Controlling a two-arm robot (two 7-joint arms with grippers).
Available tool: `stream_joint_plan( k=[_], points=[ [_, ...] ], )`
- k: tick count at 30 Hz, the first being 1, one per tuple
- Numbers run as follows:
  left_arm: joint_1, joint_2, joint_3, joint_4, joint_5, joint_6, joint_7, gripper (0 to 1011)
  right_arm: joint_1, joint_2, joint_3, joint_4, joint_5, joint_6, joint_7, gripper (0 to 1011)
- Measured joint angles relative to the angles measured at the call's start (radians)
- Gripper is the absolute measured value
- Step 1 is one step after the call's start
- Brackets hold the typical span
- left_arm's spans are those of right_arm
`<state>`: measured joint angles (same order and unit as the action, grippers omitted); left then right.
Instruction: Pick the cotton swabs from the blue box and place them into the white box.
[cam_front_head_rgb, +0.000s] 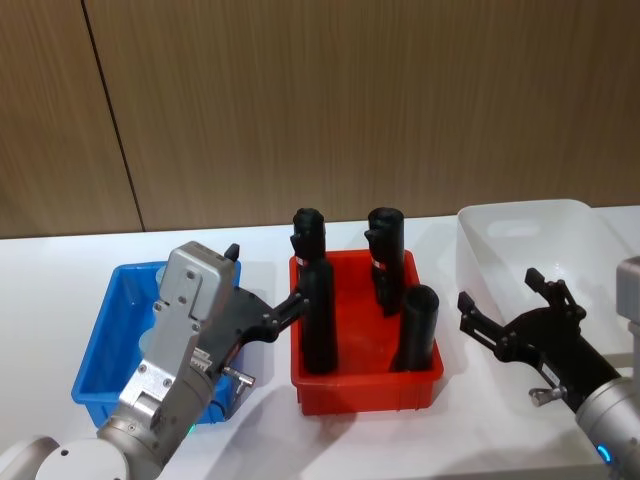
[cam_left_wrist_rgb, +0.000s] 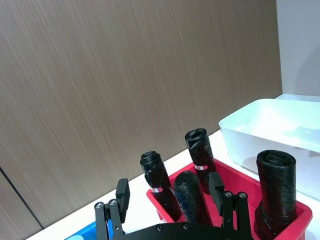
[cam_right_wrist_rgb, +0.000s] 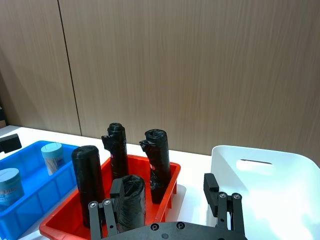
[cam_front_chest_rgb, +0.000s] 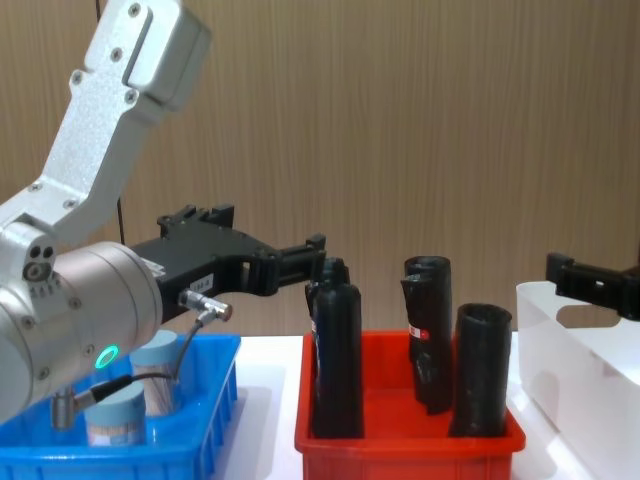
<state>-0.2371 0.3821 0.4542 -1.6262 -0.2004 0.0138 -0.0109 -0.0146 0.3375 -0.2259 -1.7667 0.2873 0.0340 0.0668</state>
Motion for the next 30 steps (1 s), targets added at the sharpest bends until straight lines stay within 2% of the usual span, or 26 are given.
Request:
stream_joint_plan(
  k=[22,30],
  points=[
    [0.0,0.001,-0.001,0.0,0.0,0.0,-0.001,1004,0.0,0.0,0.0,0.0,0.0,0.0,0.0,1002],
    [0.009,0.026,-0.018,-0.002,-0.011,0.014,-0.018,1004,0.0,0.0,0.0,0.0,0.0,0.0,0.0,1002]
  ],
)
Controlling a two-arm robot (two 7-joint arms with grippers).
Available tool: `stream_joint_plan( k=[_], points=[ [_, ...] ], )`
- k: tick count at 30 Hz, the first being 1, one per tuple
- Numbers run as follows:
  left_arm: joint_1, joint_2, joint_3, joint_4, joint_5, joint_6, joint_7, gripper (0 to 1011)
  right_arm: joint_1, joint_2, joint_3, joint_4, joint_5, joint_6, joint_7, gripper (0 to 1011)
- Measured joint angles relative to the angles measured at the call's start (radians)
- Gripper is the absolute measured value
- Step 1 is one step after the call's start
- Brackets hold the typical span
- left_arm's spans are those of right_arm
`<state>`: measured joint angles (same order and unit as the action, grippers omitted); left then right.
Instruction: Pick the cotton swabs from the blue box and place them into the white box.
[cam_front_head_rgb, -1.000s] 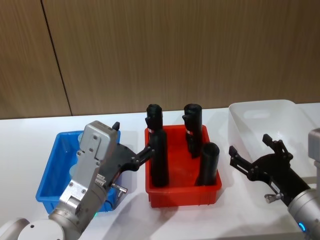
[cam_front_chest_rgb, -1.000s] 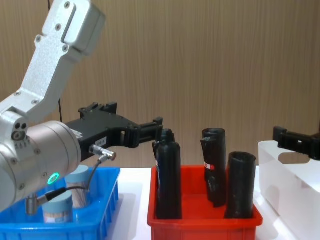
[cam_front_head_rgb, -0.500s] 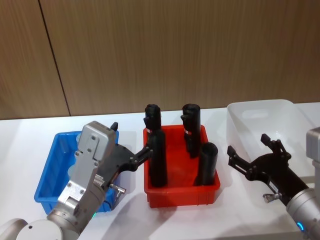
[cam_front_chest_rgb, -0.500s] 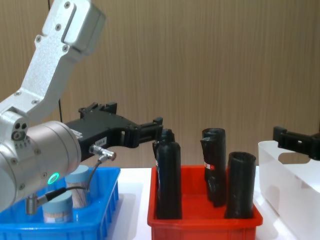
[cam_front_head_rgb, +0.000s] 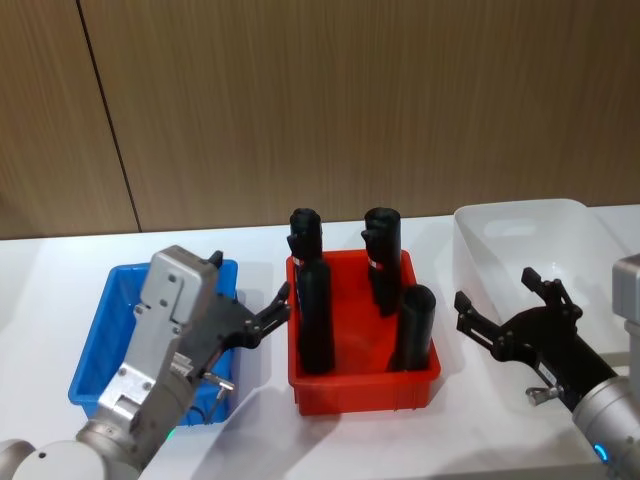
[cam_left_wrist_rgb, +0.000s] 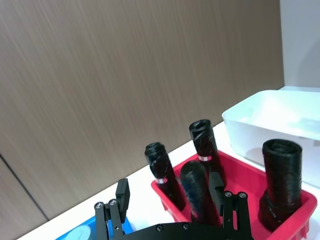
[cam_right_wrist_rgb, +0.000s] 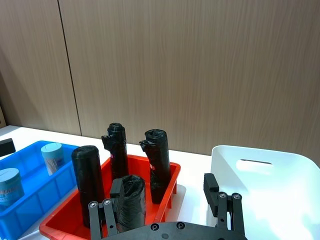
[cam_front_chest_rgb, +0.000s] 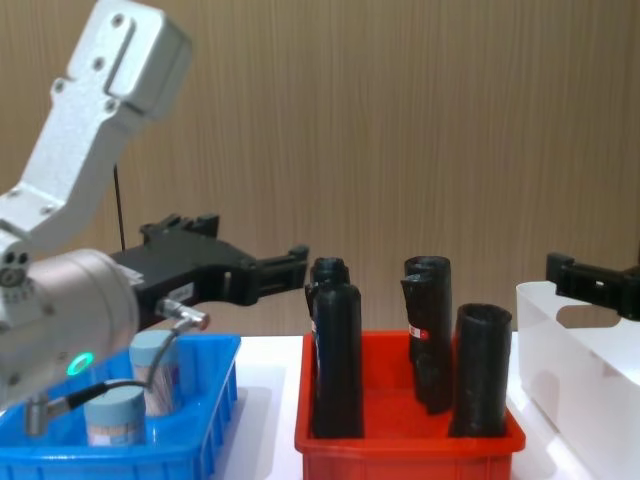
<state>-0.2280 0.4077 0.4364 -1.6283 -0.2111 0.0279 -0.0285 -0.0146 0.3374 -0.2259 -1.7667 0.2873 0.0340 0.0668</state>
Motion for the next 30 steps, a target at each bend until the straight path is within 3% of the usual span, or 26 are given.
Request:
stream_joint_plan(
  k=[14,30],
  points=[
    [0.038,0.042,-0.036,-0.019,-0.07,0.043,0.049,1004,0.0,0.0,0.0,0.0,0.0,0.0,0.0,1002],
    [0.041,0.048,-0.072,0.018,-0.162,0.123,0.1,1004,0.0,0.0,0.0,0.0,0.0,0.0,0.0,1002]
  ],
)
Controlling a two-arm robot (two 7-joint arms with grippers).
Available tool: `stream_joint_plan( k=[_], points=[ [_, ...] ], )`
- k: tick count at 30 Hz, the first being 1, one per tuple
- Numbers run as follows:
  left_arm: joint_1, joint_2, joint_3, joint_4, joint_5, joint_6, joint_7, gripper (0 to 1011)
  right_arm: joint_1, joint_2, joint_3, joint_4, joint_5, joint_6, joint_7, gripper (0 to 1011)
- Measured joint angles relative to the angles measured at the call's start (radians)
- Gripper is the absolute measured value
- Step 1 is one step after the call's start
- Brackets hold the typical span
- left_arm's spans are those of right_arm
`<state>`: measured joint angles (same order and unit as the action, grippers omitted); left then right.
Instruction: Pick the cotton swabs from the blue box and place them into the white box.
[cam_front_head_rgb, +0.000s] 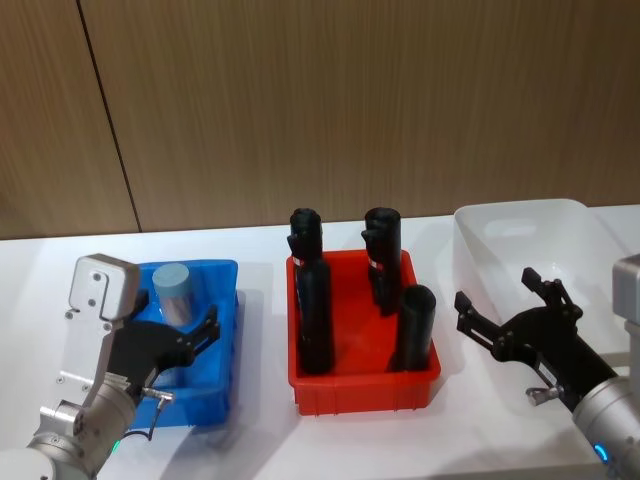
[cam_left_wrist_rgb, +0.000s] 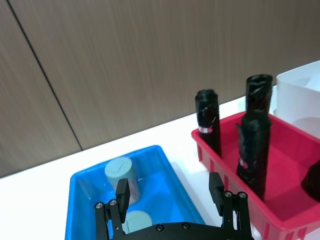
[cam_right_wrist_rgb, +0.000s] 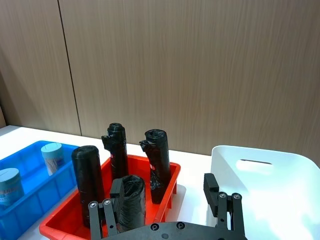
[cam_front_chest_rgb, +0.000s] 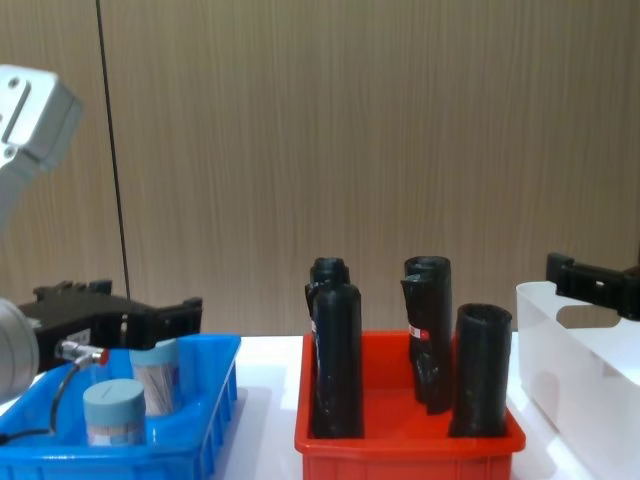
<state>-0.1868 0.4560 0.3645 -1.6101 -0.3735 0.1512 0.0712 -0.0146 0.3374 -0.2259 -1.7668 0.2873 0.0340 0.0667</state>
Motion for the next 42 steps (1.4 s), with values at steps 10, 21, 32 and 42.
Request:
stream_joint_plan(
  k=[10,21,32,42],
  points=[
    [-0.022,-0.014,-0.017,0.052,-0.05,0.052,0.01,1004,0.0,0.0,0.0,0.0,0.0,0.0,0.0,1002],
    [-0.067,-0.041,-0.03,0.136,-0.078,0.095,0.0,1004,0.0,0.0,0.0,0.0,0.0,0.0,0.0,1002],
    [-0.116,-0.067,-0.039,0.223,-0.082,0.126,-0.021,1004,0.0,0.0,0.0,0.0,0.0,0.0,0.0,1002],
    [-0.147,-0.086,-0.04,0.287,-0.079,0.135,-0.042,1004,0.0,0.0,0.0,0.0,0.0,0.0,0.0,1002]
  ],
)
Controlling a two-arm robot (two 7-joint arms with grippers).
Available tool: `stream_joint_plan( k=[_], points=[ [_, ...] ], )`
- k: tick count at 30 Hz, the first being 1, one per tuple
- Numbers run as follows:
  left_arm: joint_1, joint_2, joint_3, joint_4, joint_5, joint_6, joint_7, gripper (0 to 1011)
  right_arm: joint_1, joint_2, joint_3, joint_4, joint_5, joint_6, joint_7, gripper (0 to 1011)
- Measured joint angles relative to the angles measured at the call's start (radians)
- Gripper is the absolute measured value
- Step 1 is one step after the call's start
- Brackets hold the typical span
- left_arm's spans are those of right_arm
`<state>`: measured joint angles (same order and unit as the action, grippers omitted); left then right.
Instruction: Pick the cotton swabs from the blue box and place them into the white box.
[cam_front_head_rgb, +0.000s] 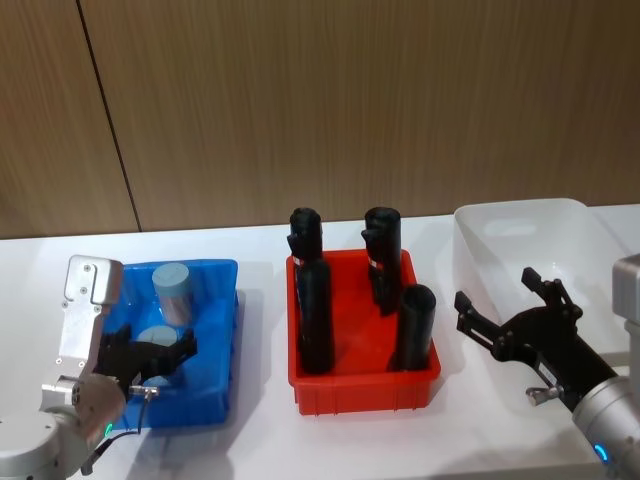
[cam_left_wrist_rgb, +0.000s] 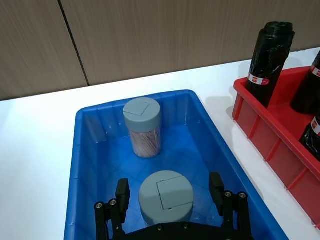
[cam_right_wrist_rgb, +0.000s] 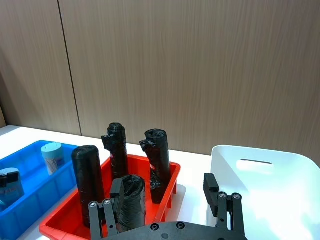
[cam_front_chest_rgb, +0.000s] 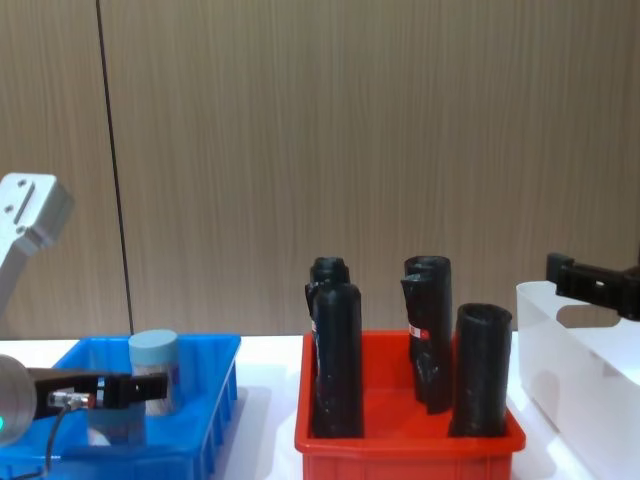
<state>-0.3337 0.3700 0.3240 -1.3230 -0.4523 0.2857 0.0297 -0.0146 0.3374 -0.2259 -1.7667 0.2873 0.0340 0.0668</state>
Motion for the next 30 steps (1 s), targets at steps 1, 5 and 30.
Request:
stream_joint_plan(
  k=[1,5,30],
  points=[
    [-0.004,-0.003,0.0,0.009,0.001,0.0,-0.005,1004,0.0,0.0,0.0,0.0,0.0,0.0,0.0,1001],
    [-0.016,-0.01,-0.001,0.035,0.001,-0.003,-0.017,1004,0.0,0.0,0.0,0.0,0.0,0.0,0.0,1001],
    [-0.043,-0.029,-0.005,0.105,0.017,-0.026,-0.059,666,0.0,0.0,0.0,0.0,0.0,0.0,0.0,1002]
  ],
)
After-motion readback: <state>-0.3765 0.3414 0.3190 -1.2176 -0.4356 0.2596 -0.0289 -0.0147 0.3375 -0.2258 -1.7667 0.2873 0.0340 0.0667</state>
